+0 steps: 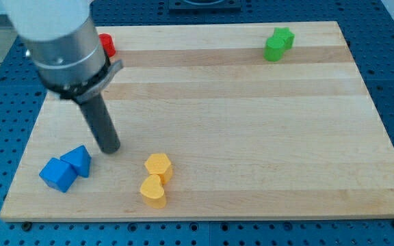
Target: Push yellow heart to the right side of the yellow hexagon
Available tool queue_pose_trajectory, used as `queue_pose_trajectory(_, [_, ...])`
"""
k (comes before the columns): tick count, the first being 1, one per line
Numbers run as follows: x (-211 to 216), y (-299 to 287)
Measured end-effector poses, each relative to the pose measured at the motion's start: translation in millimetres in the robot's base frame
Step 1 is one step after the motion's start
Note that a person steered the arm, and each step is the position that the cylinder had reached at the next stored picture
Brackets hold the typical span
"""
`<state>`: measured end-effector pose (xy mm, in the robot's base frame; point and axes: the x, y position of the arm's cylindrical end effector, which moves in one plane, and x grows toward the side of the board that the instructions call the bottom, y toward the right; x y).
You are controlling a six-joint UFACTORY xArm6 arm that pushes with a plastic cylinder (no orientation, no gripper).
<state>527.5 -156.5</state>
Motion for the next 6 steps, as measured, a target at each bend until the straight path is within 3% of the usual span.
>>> queue_pose_trajectory(2, [87, 10])
queue_pose_trajectory(3, [90, 16])
queue_pose_trajectory(5, [74, 134])
queue_pose_trajectory(6, [59, 107])
